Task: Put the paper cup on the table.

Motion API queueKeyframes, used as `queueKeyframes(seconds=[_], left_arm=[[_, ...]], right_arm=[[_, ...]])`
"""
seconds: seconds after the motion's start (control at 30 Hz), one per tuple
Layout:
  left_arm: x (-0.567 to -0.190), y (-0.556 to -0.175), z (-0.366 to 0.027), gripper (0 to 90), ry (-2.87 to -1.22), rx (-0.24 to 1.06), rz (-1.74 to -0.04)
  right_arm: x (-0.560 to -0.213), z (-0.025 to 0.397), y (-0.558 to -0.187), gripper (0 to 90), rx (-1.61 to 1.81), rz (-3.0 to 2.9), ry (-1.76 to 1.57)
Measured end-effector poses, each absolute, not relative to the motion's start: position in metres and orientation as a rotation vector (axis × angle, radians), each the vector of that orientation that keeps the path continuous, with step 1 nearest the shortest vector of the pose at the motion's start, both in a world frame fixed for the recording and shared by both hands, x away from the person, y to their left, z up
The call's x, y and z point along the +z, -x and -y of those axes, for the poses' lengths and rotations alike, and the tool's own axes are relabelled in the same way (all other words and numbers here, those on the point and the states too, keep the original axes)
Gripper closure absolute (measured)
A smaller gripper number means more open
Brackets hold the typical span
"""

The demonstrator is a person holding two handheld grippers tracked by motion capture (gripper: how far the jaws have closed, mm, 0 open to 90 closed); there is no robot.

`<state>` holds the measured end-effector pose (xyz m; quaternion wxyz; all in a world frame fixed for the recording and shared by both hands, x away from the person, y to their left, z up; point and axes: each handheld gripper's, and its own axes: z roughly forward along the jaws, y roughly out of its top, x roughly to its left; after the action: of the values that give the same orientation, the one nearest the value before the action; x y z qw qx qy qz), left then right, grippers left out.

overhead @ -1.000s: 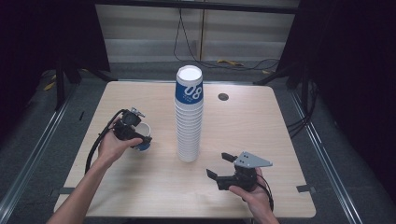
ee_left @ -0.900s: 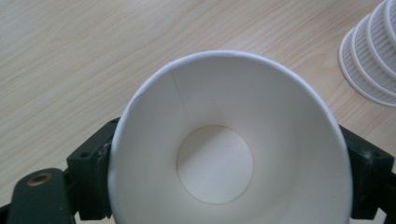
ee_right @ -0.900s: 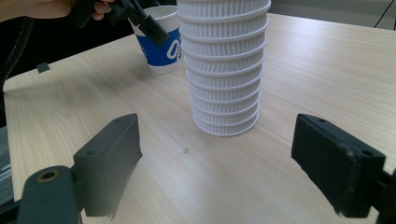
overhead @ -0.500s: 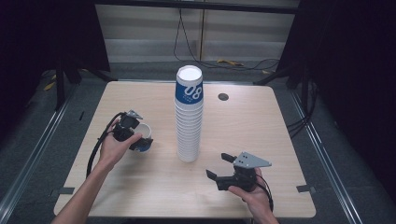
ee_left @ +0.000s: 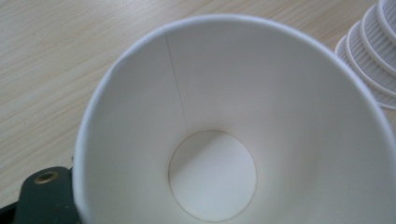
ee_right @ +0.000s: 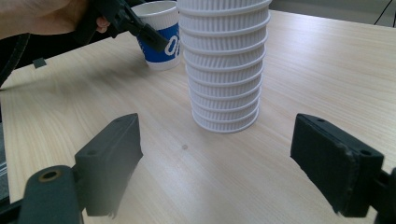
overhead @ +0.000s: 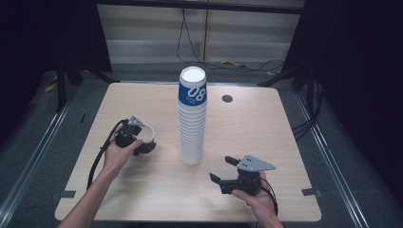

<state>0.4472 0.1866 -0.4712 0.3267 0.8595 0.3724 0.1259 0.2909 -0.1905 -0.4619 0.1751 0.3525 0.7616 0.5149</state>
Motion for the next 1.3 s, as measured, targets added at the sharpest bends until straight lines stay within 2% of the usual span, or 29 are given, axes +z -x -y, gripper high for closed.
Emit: queueKeyframes(seconds=[0.43,0.57,0.8,1.3], left_arm=[[-0.481,-0.440,-0.200,16.2,-2.225,0.300,-1.024],[-0.482,-0.436,-0.205,16.2,-2.188,0.328,-1.035],[-0.480,-0.428,-0.214,16.2,-2.147,0.301,-1.024],[-0.473,-0.398,-0.229,16.2,-2.073,0.334,-0.964]], right_arm=[[-0.463,0.189,-0.292,16.1,1.462,-2.154,-0.995],[-0.463,0.189,-0.292,16.0,1.462,-2.155,-1.000],[-0.462,0.190,-0.291,16.0,1.462,-2.145,-1.011],[-0.462,0.190,-0.291,16.0,1.467,-2.136,-1.006]])
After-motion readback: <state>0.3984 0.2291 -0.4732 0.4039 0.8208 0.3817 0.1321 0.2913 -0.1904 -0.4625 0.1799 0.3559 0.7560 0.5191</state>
